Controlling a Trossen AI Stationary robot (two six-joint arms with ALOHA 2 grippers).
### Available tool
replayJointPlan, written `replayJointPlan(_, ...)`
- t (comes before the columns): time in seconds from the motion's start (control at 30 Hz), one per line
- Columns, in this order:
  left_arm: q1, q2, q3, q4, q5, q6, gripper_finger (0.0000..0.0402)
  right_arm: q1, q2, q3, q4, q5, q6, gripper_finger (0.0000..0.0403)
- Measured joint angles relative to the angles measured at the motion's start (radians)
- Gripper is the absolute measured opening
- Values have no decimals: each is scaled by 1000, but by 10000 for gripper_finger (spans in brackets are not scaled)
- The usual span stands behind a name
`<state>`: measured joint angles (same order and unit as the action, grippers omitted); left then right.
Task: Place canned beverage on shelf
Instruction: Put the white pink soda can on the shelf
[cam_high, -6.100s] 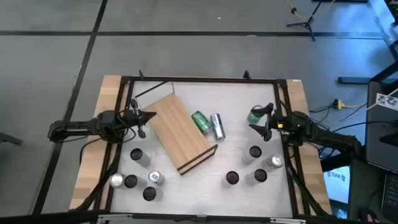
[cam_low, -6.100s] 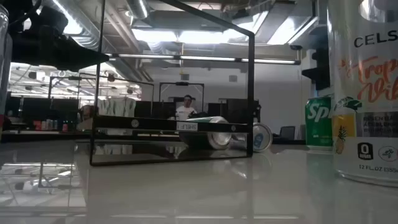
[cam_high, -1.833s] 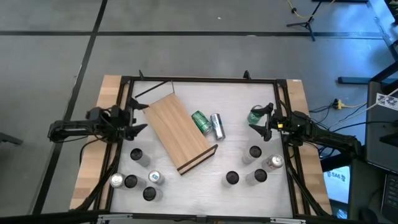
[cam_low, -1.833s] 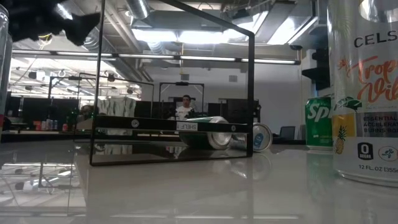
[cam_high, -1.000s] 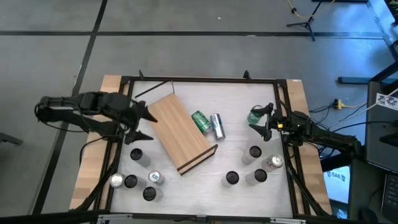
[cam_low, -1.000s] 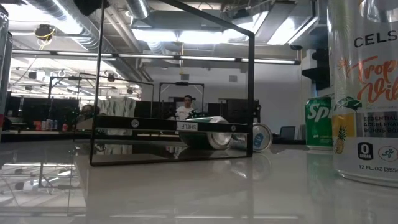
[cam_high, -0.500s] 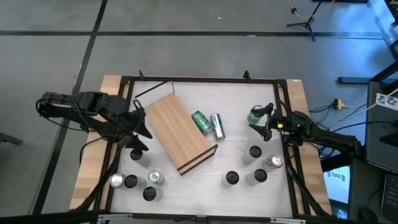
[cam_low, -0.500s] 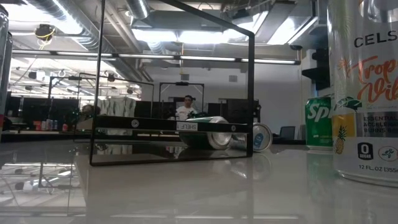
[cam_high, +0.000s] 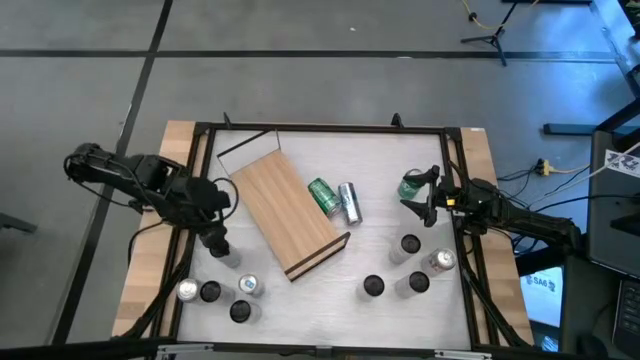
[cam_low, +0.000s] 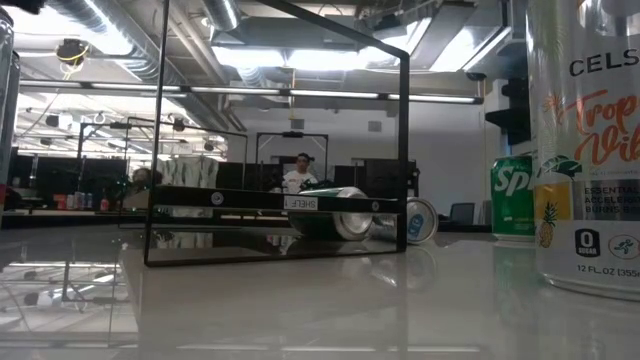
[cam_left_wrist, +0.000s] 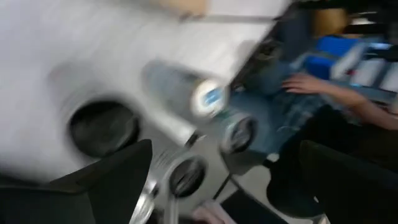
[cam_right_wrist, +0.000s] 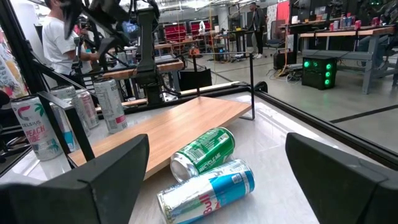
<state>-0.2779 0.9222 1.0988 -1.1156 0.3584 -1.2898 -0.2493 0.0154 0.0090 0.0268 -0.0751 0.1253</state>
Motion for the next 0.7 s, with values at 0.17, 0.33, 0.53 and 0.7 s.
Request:
replayJointPlan(0.17, -18, 0, 0, -156, -15, -99, 397, 0, 0, 0, 0, 0, 0, 372)
replayJointPlan(0.33, -51, 36, 0, -265, -87, -172, 397, 0, 0, 0, 0, 0, 0, 372)
replayJointPlan(0.53, -80, 127, 0, -251, -87, -165, 397, 0, 0, 0, 0, 0, 0, 372)
replayJointPlan(0.7, -95, 207, 0, -251, -88, -140, 397, 0, 0, 0, 0, 0, 0, 372)
